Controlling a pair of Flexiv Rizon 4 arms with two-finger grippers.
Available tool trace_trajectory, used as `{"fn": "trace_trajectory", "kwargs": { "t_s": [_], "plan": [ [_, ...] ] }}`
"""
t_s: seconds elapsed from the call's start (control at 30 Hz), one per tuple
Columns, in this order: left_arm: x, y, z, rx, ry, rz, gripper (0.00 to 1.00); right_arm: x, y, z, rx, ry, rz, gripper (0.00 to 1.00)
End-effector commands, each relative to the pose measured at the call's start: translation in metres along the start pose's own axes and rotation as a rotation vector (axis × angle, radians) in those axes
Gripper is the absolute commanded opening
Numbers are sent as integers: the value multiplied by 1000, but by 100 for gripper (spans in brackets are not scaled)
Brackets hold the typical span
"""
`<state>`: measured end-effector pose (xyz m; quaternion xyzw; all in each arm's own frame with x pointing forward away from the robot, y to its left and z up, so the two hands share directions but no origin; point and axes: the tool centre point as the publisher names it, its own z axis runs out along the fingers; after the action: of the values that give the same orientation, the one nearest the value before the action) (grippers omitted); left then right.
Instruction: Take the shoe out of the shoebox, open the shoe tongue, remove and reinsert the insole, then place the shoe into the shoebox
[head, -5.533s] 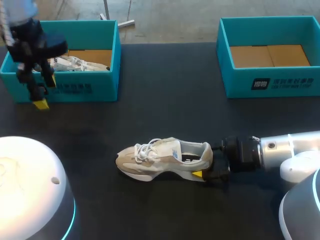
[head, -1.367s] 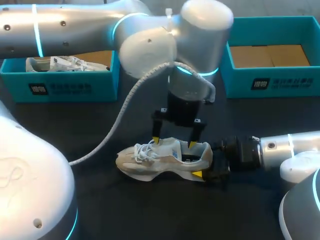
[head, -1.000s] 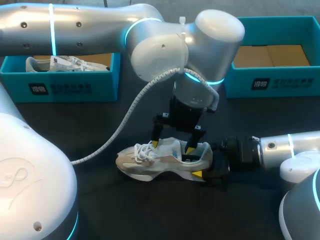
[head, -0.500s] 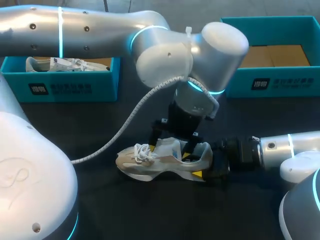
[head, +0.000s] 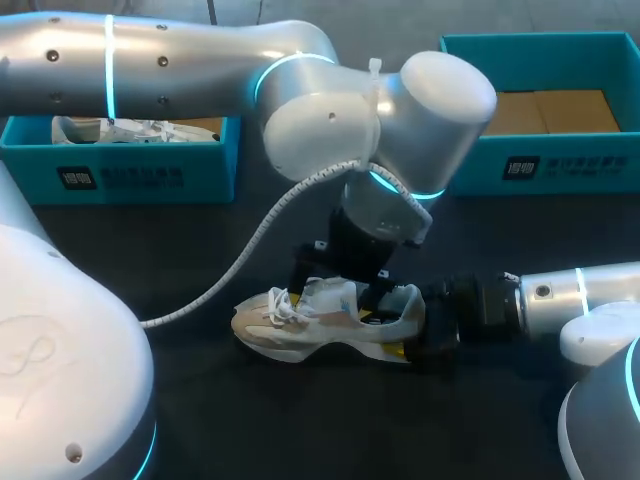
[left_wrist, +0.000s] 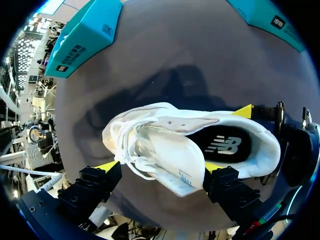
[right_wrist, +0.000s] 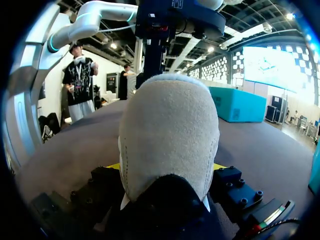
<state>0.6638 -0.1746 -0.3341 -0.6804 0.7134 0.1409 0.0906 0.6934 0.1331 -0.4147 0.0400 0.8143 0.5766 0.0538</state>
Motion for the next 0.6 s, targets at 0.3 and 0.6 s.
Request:
{"fn": "trace_trajectory", "kwargs": {
  "t_s": [0.3,0.6],
  "plan": [
    [-22,-1,-3,2,57,-21,74,0,1,2,6,0,1,0],
    [-9,6,-13,7,75,9,79,0,1,2,6,0,1,0]
  ]
}}
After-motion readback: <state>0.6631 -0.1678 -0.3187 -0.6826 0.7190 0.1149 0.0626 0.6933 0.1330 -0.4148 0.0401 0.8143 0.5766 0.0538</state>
